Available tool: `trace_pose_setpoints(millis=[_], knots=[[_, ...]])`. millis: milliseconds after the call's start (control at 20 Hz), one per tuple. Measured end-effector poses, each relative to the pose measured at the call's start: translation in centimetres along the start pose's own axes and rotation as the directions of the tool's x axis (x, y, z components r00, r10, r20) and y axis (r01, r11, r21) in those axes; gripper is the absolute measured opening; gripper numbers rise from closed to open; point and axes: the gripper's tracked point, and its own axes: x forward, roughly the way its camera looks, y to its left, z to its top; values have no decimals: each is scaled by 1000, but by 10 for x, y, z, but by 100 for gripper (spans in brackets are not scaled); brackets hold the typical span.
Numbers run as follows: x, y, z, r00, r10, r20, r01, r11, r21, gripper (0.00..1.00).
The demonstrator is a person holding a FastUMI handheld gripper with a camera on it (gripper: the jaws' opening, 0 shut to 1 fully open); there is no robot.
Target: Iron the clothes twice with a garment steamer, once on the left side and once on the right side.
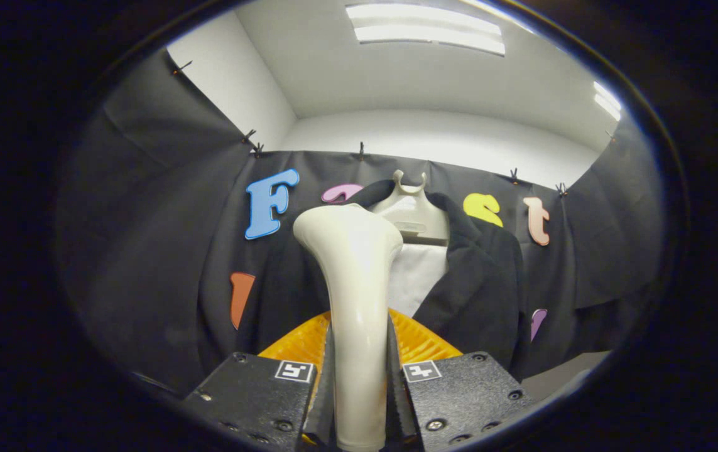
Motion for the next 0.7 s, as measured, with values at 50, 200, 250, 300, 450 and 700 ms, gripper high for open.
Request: trace_pose_setpoints(millis=[50, 200, 250, 300, 450, 700], knots=[[-4, 0, -9, 1000, 5, -17, -5, 1000, -8, 39], [-14, 2, -32, 997, 25, -67, -26, 1000, -9, 38], [-17, 3, -38, 996, 29, -81, -30, 1000, -8, 38], [-20, 3, -42, 995, 30, -92, -31, 999, -10, 38], [-28, 3, -55, 992, 30, -120, -32, 999, -18, 38], [-39, 5, -84, 982, 30, -189, -34, 999, -17, 38]])
